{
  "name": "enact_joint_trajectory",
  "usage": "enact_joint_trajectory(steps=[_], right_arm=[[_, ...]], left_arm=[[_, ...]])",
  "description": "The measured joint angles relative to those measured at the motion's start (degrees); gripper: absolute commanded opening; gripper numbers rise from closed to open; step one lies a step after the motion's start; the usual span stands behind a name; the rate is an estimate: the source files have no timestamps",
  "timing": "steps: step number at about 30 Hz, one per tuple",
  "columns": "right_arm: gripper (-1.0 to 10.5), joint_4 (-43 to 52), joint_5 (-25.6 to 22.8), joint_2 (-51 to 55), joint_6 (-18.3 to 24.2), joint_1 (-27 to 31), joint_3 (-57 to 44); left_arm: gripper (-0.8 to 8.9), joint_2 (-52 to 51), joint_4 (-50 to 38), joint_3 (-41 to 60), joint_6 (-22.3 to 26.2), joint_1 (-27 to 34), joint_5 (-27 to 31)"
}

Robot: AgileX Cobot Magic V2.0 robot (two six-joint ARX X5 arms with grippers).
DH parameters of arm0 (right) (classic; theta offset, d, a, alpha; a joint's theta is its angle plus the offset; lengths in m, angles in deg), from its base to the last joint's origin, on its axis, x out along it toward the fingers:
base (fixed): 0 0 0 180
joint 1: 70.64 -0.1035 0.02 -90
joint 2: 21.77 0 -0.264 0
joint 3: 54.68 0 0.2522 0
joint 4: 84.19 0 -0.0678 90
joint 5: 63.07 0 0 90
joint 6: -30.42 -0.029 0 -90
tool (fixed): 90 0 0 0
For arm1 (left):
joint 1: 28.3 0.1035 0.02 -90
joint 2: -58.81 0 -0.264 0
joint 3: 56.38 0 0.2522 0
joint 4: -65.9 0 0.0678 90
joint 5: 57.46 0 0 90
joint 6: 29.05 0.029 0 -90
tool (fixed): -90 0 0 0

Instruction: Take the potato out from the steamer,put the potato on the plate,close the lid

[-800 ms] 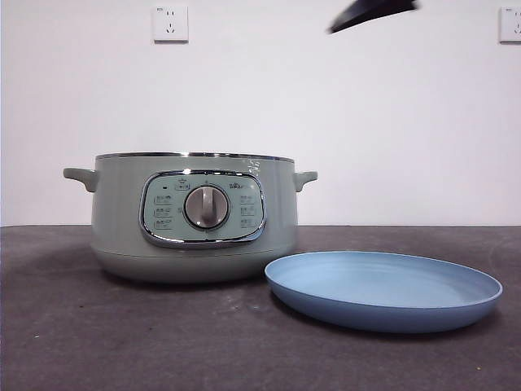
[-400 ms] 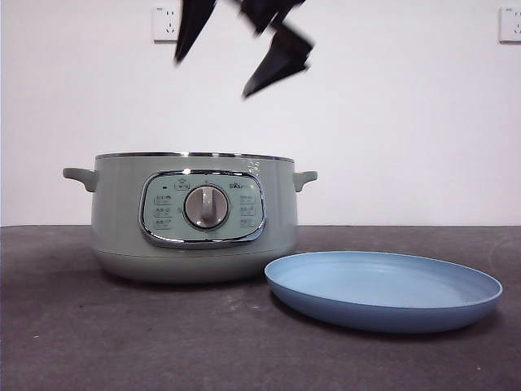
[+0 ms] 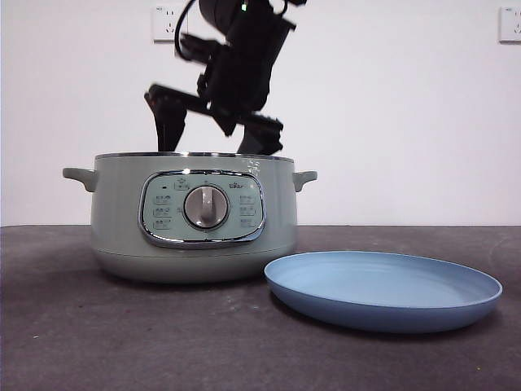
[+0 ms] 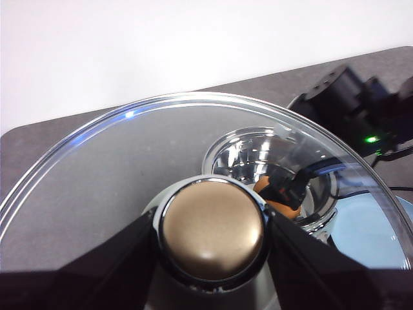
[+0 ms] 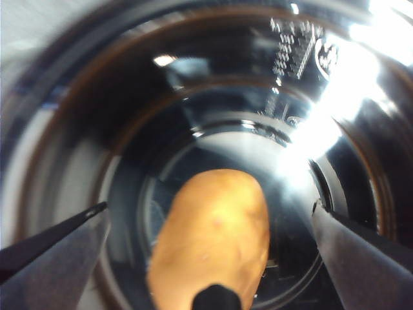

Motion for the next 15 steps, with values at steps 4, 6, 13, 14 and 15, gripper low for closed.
enact_joint_trajectory(steps=[4,6,13,14,15], right_arm=[[6.6,0.07,-1.44,-1.70,0.00,0.07,0.00],[6.5,0.24,-1.46,-2.56,0.02,0.04,0.04],[4.9,0.79,-1.18,-4.76,0.07,-0.07,0.50],[4.2,0.79,-1.20,-4.76,0.11,-0.07,0.50],[3.5,0.79,-1.14,-4.76,0.15,-0.07,0.50]], left_arm=[[-0.08,0.13,0.00,0.00,0.00,-0.70,0.00],[-0.08,0.13,0.00,0.00,0.00,-0.85,0.00],[-0.08,0.07,0.00,0.00,-0.35,-1.36,0.00],[-0.08,0.07,0.00,0.00,-0.37,-1.36,0.00],[-0.08,0.07,0.00,0.00,-0.37,-1.36,0.00]])
